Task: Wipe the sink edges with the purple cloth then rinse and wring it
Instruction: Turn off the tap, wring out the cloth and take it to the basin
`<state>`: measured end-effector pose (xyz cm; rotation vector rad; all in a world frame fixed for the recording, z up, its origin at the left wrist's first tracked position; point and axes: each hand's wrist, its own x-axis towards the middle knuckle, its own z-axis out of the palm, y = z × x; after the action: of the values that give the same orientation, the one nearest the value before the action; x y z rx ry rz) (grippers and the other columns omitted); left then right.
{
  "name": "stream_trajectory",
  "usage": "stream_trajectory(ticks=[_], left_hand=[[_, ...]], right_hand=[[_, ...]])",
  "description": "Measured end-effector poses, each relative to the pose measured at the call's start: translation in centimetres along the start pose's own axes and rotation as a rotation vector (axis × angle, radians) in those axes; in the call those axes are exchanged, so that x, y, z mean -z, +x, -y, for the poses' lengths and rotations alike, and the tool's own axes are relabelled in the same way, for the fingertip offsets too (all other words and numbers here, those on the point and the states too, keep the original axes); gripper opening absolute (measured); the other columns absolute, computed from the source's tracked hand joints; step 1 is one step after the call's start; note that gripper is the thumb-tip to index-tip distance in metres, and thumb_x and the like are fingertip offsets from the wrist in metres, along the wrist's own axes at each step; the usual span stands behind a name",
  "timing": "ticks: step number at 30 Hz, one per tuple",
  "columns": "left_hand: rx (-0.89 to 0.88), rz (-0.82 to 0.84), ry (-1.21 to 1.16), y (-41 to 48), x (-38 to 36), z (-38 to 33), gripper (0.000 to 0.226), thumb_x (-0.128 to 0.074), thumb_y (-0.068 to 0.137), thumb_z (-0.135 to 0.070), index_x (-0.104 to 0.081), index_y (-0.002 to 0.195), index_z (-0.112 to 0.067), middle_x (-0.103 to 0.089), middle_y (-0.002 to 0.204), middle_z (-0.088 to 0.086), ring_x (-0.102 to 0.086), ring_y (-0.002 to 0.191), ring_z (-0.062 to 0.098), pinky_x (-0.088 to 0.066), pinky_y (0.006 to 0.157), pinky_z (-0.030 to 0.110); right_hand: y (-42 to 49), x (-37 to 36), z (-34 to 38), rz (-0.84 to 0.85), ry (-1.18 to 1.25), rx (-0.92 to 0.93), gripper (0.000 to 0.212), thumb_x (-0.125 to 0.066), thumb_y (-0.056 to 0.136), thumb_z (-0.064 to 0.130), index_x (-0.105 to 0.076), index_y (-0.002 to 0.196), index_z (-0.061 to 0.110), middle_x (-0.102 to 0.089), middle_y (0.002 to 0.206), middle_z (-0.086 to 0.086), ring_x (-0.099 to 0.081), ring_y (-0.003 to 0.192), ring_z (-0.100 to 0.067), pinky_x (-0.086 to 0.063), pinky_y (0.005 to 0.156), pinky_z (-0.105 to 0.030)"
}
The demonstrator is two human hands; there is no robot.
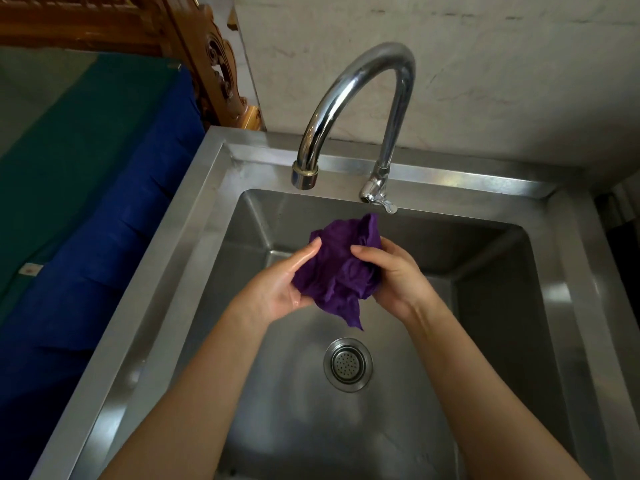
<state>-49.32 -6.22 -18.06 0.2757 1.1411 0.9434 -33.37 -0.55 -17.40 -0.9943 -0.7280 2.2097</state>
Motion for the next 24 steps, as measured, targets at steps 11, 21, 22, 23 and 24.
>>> stream_trajectory(ticks=[11, 21, 22, 23, 24], left_hand=[[-0.291, -0.264, 0.156, -0.3, -0.7, 0.1, 0.028, -0.063, 0.085, -0.013, -0.063, 0.113, -0.014, -0.07, 0.103, 0.008, -0.067, 0.089, 0.02, -0.056, 0.078, 0.032], [-0.248, -0.061, -0.066, -0.3, 0.6, 1.1, 0.038, -0.04, 0.091, 0.006, -0.062, 0.11, -0.019, -0.075, 0.092, 0.0, -0.071, 0.082, 0.015, -0.059, 0.069, 0.028], [-0.228, -0.047, -0.106, -0.4, 0.7, 1.1, 0.037, -0.038, 0.091, 0.006, -0.063, 0.105, -0.017, -0.075, 0.089, 0.001, -0.071, 0.079, 0.016, -0.059, 0.068, 0.028], [-0.215, -0.028, -0.161, -0.4, 0.8, 1.1, 0.035, -0.037, 0.09, 0.004, -0.065, 0.099, -0.015, -0.074, 0.086, 0.003, -0.071, 0.076, 0.017, -0.059, 0.068, 0.028], [-0.202, -0.006, -0.227, -0.4, 0.8, 1.0, 0.031, -0.037, 0.088, 0.0, -0.066, 0.092, -0.013, -0.072, 0.083, 0.006, -0.071, 0.074, 0.019, -0.058, 0.068, 0.029]], right_hand=[[-1.1, 1.6, 0.0, -0.039, -0.187, -0.176, 0.051, -0.06, 0.078, -0.01, -0.048, 0.127, -0.003, -0.063, 0.117, -0.02, -0.065, 0.099, -0.029, -0.056, 0.084, -0.034], [-1.1, 3.2, 0.8, -0.045, -0.404, 0.138, 0.041, -0.053, 0.071, -0.025, -0.073, 0.067, 0.011, -0.07, 0.096, -0.007, -0.066, 0.086, -0.02, -0.056, 0.077, -0.026], [-1.2, 3.4, 0.9, -0.009, -0.424, 0.142, 0.042, -0.053, 0.071, -0.025, -0.073, 0.066, 0.011, -0.069, 0.1, -0.007, -0.066, 0.089, -0.02, -0.056, 0.078, -0.025], [-1.4, 3.7, 1.1, 0.03, -0.43, 0.142, 0.045, -0.051, 0.071, -0.027, -0.073, 0.065, 0.012, -0.068, 0.103, -0.007, -0.066, 0.093, -0.02, -0.056, 0.078, -0.024], [-1.5, 4.0, 1.2, 0.07, -0.422, 0.132, 0.047, -0.048, 0.071, -0.028, -0.073, 0.067, 0.012, -0.067, 0.105, -0.008, -0.065, 0.095, -0.021, -0.055, 0.079, -0.024]])
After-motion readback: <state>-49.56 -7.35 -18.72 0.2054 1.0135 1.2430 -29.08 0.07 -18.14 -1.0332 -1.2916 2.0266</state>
